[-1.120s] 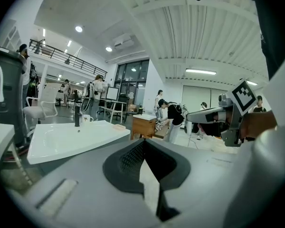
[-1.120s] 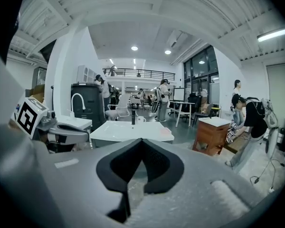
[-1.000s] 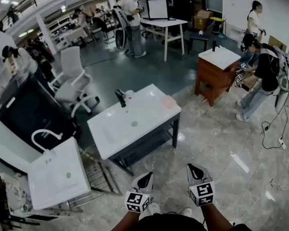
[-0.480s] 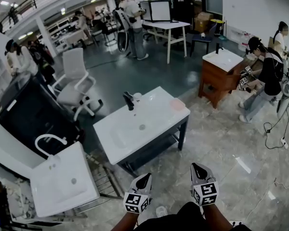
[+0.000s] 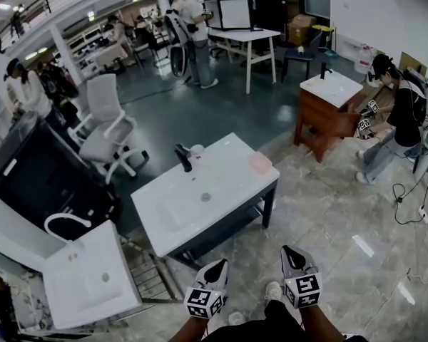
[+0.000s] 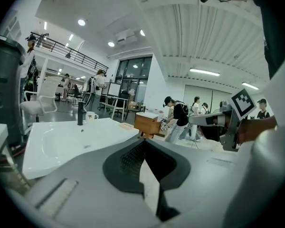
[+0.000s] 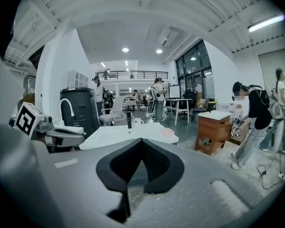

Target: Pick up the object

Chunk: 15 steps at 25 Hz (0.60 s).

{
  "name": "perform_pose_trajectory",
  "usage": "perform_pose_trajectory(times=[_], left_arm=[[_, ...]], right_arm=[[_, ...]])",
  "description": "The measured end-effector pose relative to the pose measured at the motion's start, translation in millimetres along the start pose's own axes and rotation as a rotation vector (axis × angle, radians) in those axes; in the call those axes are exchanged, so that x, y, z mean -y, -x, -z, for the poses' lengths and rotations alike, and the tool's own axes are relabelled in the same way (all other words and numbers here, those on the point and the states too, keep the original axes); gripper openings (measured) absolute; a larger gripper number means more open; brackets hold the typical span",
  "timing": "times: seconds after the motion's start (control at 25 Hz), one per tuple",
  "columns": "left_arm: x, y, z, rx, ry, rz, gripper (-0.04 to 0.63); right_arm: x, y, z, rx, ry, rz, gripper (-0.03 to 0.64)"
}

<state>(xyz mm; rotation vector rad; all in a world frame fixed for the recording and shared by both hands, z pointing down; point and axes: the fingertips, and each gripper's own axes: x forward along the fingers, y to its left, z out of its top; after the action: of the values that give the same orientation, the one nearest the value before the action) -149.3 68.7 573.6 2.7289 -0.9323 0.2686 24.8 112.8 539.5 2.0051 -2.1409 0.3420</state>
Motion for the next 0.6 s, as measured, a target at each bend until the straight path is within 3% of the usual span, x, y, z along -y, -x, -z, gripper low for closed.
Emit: perform_pose_trajectory(times=[0.6], left_arm=[[11.7, -120.4, -37.0, 0.011, -0.007, -0.103, 0.018]], right_arm=[[99.1, -74.9, -31.0, 0.007, 0.045, -0.135, 0.003]])
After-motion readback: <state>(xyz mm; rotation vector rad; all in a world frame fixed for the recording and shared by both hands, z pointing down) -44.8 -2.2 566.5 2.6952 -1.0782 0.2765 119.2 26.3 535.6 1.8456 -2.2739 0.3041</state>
